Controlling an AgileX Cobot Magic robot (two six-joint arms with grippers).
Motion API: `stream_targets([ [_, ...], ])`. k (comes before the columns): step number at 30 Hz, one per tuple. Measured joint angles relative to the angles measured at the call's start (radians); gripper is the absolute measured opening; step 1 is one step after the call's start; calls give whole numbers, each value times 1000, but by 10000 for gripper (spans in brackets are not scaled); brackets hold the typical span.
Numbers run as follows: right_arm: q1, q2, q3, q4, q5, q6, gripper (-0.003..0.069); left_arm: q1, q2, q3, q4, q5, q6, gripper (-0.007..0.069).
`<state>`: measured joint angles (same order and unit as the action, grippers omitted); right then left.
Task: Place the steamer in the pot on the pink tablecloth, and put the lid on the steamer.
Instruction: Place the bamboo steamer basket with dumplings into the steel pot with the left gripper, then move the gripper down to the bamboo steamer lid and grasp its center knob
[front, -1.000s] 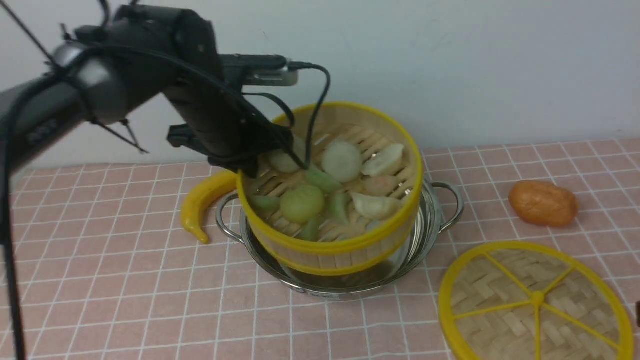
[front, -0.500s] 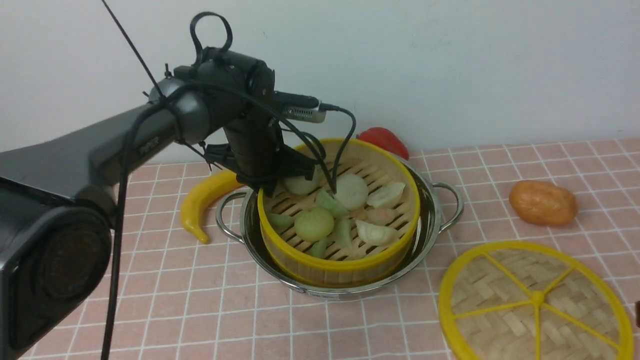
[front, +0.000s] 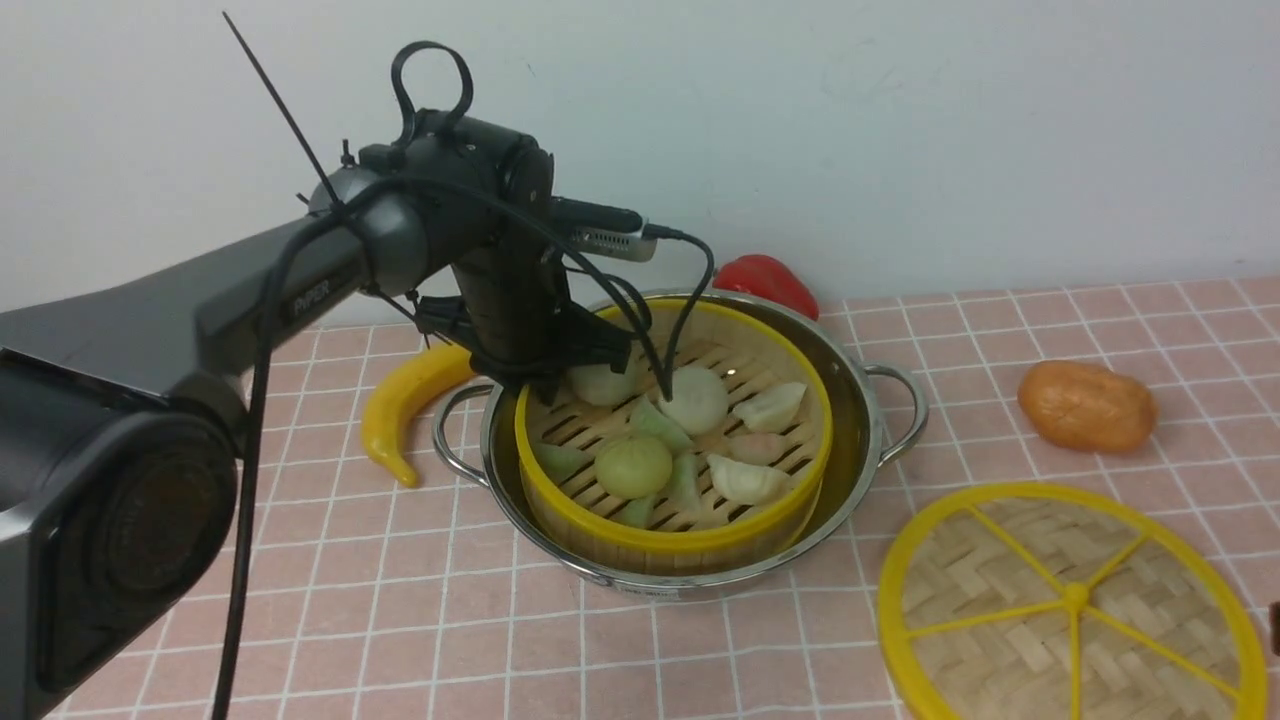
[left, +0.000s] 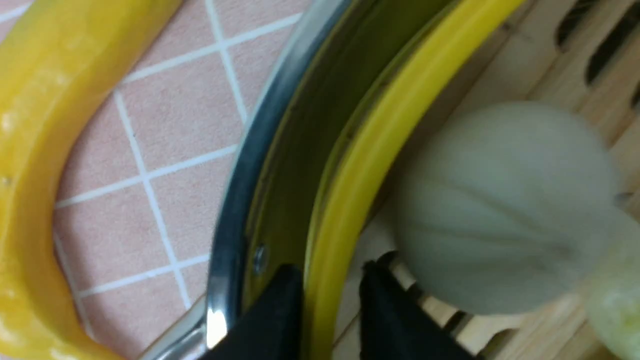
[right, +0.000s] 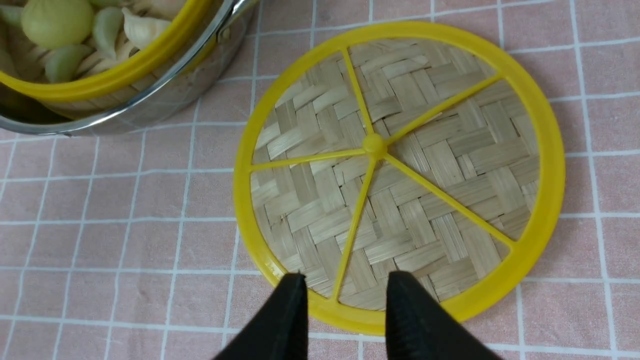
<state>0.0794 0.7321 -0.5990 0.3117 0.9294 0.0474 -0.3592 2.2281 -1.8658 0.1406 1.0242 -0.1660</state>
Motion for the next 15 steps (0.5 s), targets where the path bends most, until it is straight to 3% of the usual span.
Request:
stream_targets([
  [4, 0, 0, 0, 4, 10, 0, 240, 0, 0, -16, 1, 2, 5, 307],
  [5, 0, 0, 0, 15, 12, 0, 240, 0, -2, -49, 1, 33, 7, 370],
  [8, 0, 0, 0, 55, 7, 0, 240, 0, -17, -145, 2, 122, 17, 451],
  [15, 0, 36, -2, 235, -75, -88, 240, 0, -119, -392, 13, 182, 115, 498],
])
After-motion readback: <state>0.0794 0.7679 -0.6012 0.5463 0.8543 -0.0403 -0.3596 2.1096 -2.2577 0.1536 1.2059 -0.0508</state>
